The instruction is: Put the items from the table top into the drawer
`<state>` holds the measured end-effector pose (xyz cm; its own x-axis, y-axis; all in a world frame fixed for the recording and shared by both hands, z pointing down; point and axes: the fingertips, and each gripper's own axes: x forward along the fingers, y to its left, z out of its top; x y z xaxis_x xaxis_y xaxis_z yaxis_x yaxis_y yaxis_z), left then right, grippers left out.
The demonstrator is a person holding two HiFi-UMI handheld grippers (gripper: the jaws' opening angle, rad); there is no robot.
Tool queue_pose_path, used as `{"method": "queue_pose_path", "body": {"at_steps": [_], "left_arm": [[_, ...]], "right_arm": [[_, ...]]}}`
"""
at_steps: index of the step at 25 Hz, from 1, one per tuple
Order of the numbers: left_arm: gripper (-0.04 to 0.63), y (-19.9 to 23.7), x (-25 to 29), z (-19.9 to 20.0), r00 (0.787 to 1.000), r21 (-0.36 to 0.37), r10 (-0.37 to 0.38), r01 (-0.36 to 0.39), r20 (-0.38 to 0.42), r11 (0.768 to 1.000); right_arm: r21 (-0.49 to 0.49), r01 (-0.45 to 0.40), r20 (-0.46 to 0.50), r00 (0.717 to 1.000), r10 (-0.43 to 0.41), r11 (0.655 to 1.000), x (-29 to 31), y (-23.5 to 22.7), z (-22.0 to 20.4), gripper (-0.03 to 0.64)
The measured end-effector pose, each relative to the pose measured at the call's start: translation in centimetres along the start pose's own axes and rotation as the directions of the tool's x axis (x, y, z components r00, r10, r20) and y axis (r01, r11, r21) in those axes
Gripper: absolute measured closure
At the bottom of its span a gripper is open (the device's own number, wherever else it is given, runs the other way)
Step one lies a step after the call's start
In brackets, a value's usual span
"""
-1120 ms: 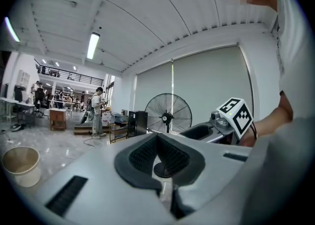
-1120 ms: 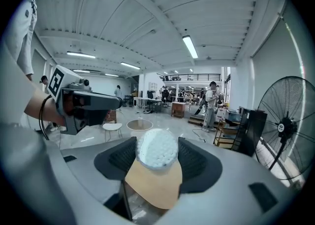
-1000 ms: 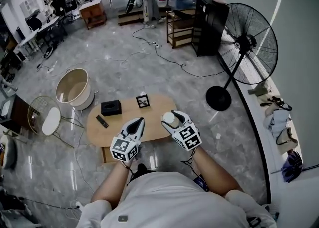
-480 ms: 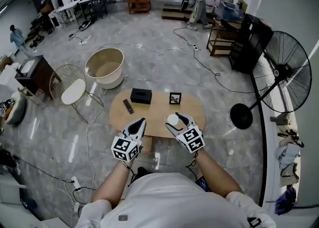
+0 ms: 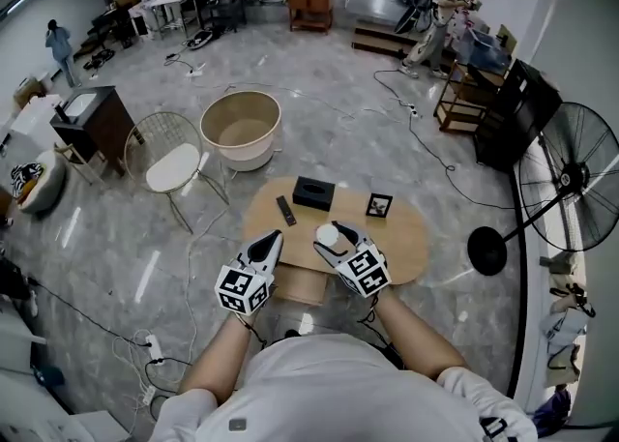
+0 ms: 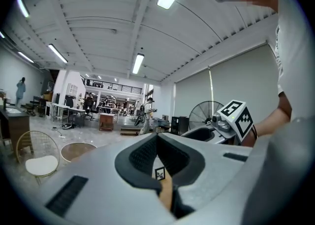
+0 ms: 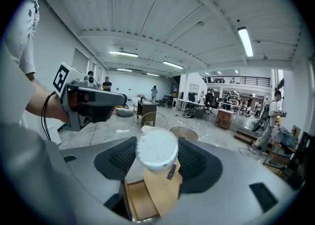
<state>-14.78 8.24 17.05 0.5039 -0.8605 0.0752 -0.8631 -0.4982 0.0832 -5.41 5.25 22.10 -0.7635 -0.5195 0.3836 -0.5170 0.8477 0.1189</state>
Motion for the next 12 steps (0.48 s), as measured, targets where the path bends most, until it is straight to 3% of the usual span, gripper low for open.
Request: {"method": "queue_pose_path", "body": {"at_steps": [7,12], "left_arm": [[0.586,5.8,-4.6,0.8,0.998,-0.003,0.069,-0.069,0.009,0.998],[0.586,9.3,-7.3,-1.5,0.989,-0.025,0.148,-0.147,0.022,0.989]], "right_arm": [[-0.048,-0.093,0.007,0.996,0.093,0.995,6.5,5.1,4.2,0.341],[-0.087,-0.17,-0.006,0.985,0.17,0.982,10.9,8.1,3.7,0.341]]}}
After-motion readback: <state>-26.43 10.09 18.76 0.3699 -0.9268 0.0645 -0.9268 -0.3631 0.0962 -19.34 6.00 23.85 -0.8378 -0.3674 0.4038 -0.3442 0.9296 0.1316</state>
